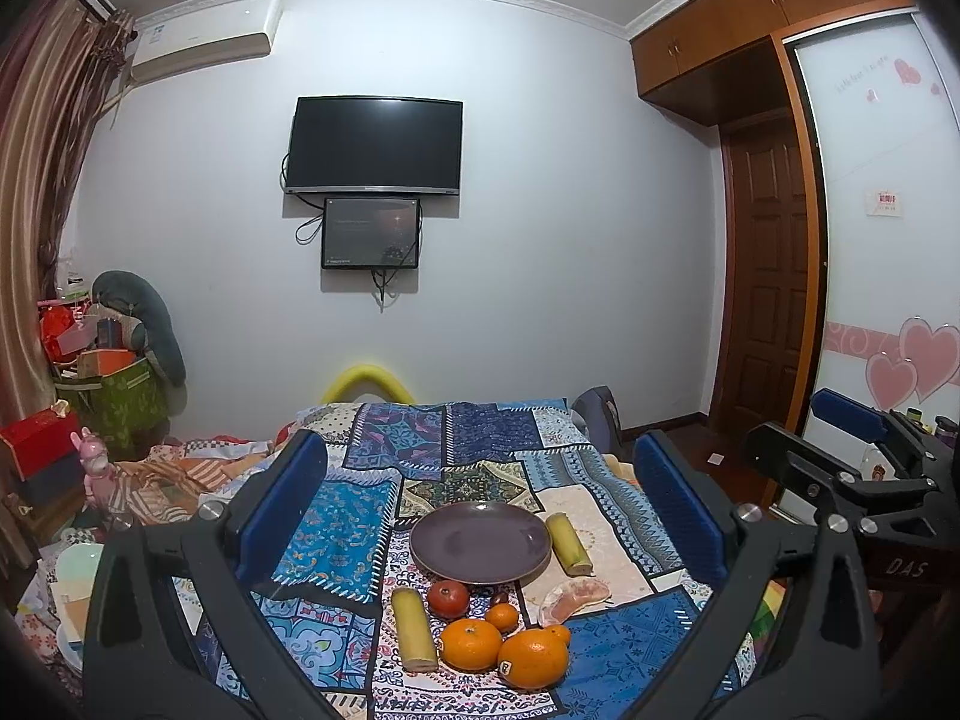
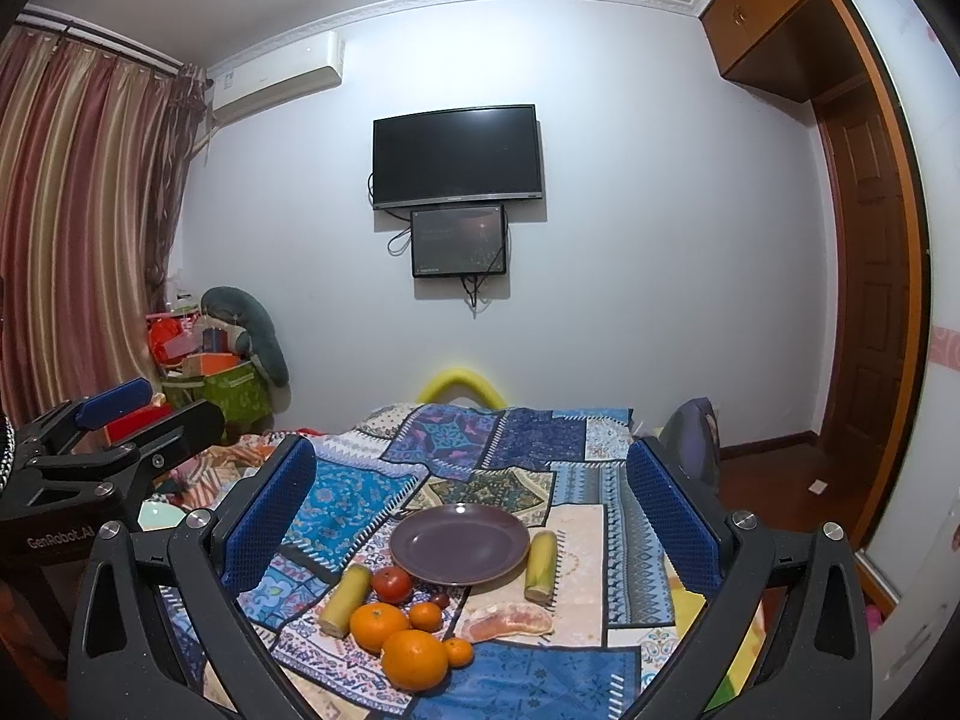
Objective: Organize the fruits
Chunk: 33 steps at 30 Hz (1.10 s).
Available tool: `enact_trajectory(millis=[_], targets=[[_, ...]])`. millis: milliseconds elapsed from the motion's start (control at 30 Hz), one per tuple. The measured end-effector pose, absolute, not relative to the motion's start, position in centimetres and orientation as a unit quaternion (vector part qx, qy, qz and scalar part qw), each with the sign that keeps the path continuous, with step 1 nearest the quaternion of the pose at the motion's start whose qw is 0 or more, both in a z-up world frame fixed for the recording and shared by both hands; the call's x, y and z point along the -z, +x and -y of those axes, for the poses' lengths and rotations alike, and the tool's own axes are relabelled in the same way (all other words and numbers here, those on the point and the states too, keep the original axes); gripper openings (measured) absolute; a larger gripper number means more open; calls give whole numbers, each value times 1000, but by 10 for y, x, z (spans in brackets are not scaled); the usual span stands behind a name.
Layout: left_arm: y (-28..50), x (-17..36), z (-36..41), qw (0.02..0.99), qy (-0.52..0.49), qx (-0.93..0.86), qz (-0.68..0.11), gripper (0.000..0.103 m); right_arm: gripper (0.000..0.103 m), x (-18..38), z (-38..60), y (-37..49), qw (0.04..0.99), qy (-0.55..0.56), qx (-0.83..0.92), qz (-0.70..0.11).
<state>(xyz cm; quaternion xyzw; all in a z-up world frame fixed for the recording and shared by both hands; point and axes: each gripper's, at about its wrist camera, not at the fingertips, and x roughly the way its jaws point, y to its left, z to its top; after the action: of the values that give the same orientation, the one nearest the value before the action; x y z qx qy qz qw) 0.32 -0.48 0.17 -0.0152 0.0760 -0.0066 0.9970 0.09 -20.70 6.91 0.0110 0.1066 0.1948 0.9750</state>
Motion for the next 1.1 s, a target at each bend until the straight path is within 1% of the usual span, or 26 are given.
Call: enact_trajectory(millis=[1100], targets=[[5,-1,5,997,-17,7,-77,103,103,-72,207,-2,975,13,-197,-103]])
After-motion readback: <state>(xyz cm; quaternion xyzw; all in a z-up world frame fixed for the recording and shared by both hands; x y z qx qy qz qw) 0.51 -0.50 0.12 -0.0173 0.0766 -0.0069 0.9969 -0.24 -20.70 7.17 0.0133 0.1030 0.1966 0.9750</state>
